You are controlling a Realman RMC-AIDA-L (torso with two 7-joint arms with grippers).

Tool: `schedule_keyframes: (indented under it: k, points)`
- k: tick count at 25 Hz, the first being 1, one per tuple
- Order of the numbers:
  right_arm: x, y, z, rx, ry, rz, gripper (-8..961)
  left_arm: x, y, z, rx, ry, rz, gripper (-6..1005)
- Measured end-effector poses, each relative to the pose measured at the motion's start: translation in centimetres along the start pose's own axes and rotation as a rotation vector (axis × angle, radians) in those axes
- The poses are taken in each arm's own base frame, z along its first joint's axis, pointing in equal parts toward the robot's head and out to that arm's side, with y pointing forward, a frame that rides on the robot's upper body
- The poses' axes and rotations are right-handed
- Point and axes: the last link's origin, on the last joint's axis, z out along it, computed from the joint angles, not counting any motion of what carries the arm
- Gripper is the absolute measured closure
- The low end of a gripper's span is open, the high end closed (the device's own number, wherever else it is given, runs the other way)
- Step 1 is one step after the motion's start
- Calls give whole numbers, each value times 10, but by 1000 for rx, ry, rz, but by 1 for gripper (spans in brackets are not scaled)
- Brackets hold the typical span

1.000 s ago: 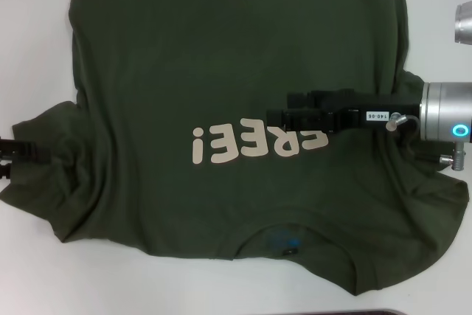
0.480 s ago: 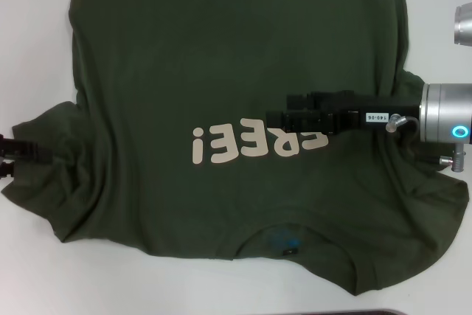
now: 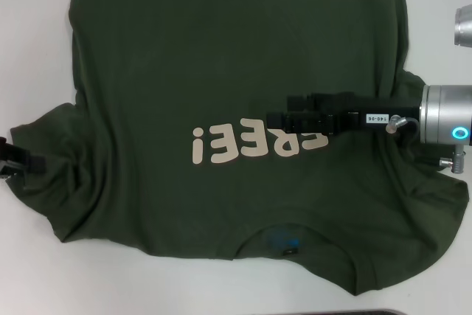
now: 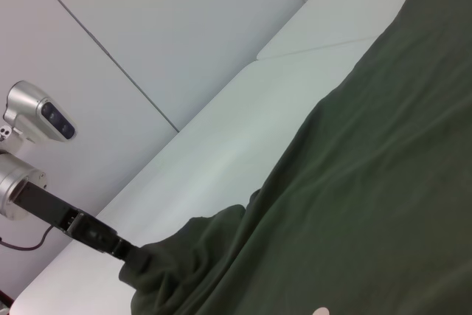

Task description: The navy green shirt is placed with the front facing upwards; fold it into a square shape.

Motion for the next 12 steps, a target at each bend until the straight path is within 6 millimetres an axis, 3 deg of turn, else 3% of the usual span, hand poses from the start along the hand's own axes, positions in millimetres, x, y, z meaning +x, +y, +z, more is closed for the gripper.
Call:
schedule_keyframes:
  k: [10, 12]
  points:
    - [0, 0, 0, 1, -1, 0, 44, -2, 0, 2, 13, -27, 5, 832]
    - [-1, 0, 0, 3, -2, 0, 44, -1, 1, -1, 5, -22, 3, 939]
